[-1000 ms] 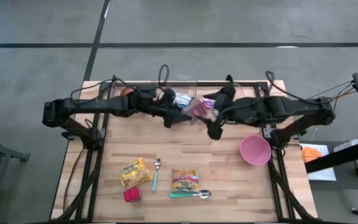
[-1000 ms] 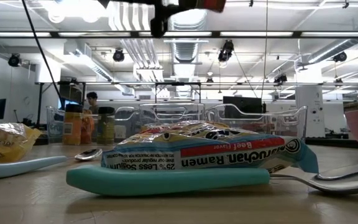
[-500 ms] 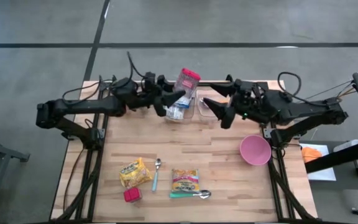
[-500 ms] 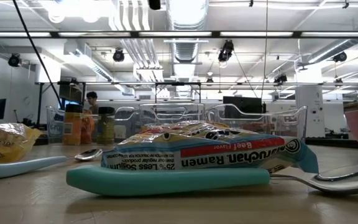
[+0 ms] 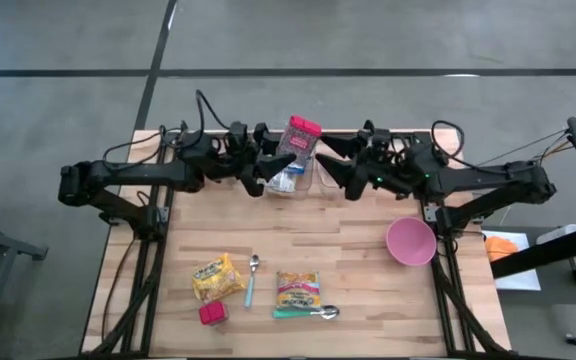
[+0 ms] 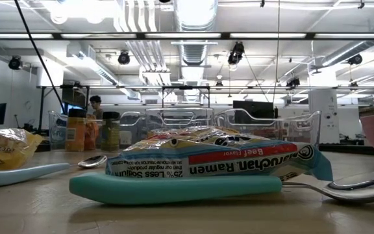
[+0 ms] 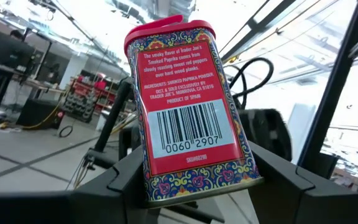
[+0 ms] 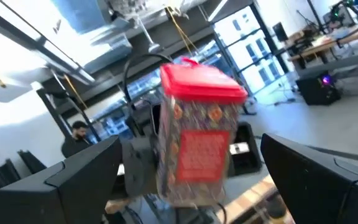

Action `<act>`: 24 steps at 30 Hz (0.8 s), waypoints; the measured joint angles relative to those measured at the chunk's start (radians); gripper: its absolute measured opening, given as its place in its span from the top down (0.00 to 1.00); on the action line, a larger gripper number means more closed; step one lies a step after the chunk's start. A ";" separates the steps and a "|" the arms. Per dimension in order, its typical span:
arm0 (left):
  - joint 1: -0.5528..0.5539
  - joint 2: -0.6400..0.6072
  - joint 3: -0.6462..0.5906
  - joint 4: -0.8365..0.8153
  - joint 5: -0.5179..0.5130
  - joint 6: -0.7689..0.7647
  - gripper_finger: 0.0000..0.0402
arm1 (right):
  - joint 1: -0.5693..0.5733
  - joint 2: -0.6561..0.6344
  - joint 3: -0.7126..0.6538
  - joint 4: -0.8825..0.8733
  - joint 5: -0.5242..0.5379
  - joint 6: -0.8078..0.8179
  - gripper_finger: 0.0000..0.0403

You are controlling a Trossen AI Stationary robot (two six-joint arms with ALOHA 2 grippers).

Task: Pick & Place Food Item
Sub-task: Put the top red seasoning can into the left transparent bin

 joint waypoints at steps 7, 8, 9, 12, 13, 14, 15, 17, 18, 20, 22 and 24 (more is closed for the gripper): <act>-0.001 0.000 0.000 -0.007 0.005 0.023 0.47 | -0.038 0.067 0.037 0.026 -0.094 0.046 0.06; -0.002 0.000 0.000 -0.008 0.011 0.025 0.47 | -0.038 0.077 0.044 0.026 -0.097 0.045 0.06; -0.002 0.000 0.000 -0.008 0.016 0.026 0.47 | -0.038 0.085 0.051 0.026 -0.100 0.042 0.06; -0.002 0.000 0.000 -0.008 0.023 0.027 0.47 | -0.041 0.111 0.083 0.026 -0.121 0.026 0.06; -0.003 0.000 0.000 -0.009 0.024 0.028 0.47 | -0.042 0.116 0.092 0.026 -0.128 0.023 0.06; -0.003 0.000 0.000 -0.009 0.025 0.028 0.47 | -0.043 0.123 0.100 0.027 -0.131 0.022 0.06; -0.003 0.000 0.000 -0.009 0.027 0.028 0.47 | -0.046 0.129 0.107 0.029 -0.131 0.017 0.06; -0.005 0.000 0.000 -0.008 0.028 0.028 0.47 | -0.048 0.135 0.112 0.026 -0.133 0.010 0.06; -0.006 0.000 0.000 -0.008 0.028 0.028 0.47 | -0.048 0.139 0.114 0.026 -0.133 0.010 0.06; -0.007 0.000 0.000 -0.008 0.030 0.028 0.47 | -0.051 0.143 0.118 0.026 -0.133 0.004 0.06; -0.008 0.000 0.000 -0.007 0.031 0.028 0.47 | -0.051 0.144 0.119 0.026 -0.133 0.001 0.06; -0.008 0.000 0.000 -0.005 0.031 0.028 0.47 | -0.051 0.146 0.123 0.026 -0.132 -0.006 0.08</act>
